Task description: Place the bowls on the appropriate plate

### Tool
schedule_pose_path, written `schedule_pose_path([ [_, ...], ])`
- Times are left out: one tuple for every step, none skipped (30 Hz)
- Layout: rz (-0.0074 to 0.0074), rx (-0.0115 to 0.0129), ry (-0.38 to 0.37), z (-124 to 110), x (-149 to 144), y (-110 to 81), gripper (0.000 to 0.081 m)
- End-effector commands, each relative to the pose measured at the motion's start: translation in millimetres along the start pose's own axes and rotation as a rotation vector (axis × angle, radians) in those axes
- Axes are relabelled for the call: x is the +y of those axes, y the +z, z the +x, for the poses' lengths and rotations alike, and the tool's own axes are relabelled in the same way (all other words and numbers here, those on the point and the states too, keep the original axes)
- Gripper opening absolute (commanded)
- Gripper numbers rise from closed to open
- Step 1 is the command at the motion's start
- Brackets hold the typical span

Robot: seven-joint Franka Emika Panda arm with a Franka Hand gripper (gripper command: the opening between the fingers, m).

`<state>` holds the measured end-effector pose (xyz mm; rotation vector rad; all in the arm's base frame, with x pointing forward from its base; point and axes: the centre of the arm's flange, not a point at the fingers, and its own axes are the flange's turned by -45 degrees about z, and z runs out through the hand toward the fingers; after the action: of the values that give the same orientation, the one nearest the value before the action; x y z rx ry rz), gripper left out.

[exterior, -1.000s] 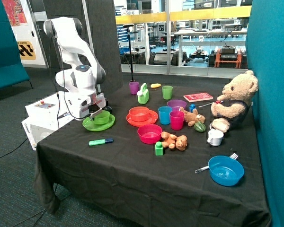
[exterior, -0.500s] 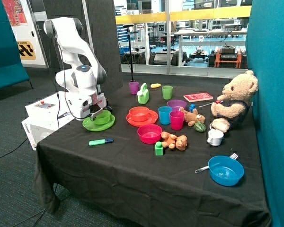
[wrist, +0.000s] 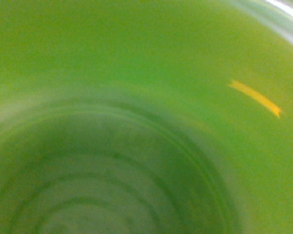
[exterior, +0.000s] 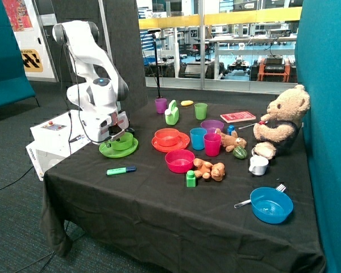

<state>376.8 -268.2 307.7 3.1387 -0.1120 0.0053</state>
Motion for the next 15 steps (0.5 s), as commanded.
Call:
schedule_pose_path([
  [0.0008,-0.0034,-0.031,4,-11,-11.7,0.0531],
  [0.0008,-0.0034,-0.035,6,-13,-13.4,0.0523],
  [0.0008,-0.0034,-0.039,7,-16,-15.0,0.0516],
  [0.0009,-0.0034,-0.050,9,-19,-17.0,0.0509],
  [0.0009,-0.0034,-0.062,11,-23,-18.9,0.0502],
  [0.0009,-0.0034,-0.066,12,-25,-20.2,0.0497],
  [0.0009,-0.0034,-0.069,13,-27,-21.1,0.0495],
  [0.0009,-0.0034,-0.071,14,-28,-21.6,0.0494],
  [0.0009,-0.0034,-0.078,14,-30,-22.5,0.0492],
  [0.0009,-0.0034,-0.083,15,-31,-23.4,0.0489],
  [0.0009,-0.0033,-0.091,16,-33,-24.7,0.0489],
  [0.0009,-0.0033,-0.099,16,-34,-26.0,0.0489],
  [0.0009,-0.0033,-0.101,17,-35,-27.1,0.0488],
  [0.0010,-0.0033,-0.105,17,-36,-28.2,0.0487],
  [0.0010,-0.0033,-0.107,18,-37,-29.4,0.0486],
])
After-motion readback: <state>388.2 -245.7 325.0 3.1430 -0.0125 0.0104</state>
